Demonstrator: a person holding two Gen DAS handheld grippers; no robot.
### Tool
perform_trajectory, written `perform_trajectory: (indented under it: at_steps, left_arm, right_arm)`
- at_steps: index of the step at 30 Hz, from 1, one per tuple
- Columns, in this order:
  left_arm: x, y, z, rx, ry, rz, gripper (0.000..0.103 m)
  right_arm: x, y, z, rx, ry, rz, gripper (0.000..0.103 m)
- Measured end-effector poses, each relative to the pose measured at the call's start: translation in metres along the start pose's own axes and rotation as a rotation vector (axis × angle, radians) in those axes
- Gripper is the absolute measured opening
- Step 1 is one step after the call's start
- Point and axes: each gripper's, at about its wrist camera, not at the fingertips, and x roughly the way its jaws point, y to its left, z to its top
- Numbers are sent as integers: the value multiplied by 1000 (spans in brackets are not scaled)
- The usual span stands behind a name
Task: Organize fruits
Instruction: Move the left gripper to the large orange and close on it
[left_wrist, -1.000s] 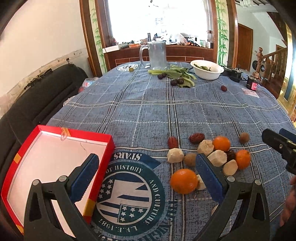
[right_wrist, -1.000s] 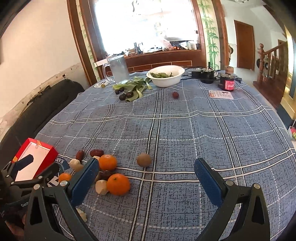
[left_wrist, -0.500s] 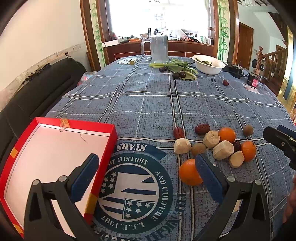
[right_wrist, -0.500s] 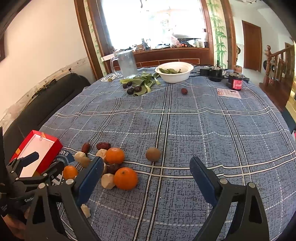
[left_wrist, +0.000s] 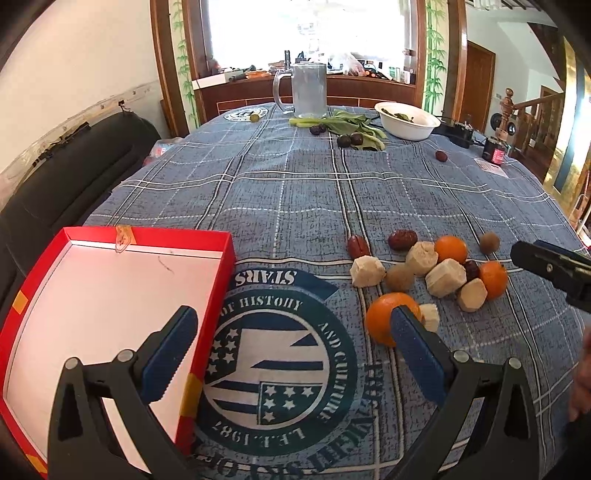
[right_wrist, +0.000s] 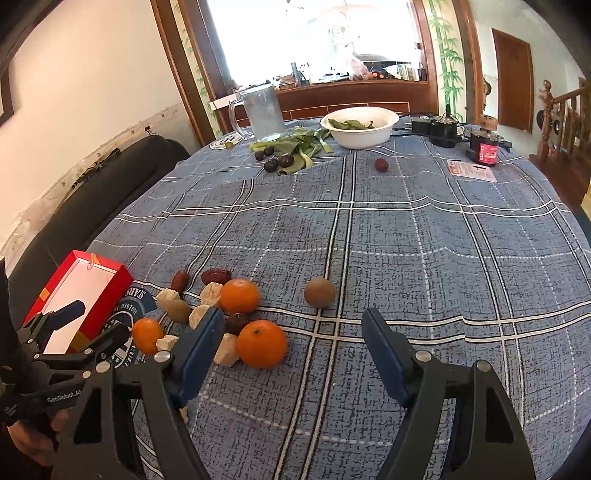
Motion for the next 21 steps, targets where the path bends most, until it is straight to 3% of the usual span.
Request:
perform_trajectory:
  at_steps: [13,18,21]
  left_arm:
    - [6,-24,5,94,32,-133,101]
    - [14,-29,4,109,76,-195,82]
    - [15,-27,5,94,89,-249,78]
  right_arm:
    - [14,1,-2,-13,62,-15,72]
    - [25,4,-4,-18,108,6,63]
    - [31,3,-4,-5,118,33,56]
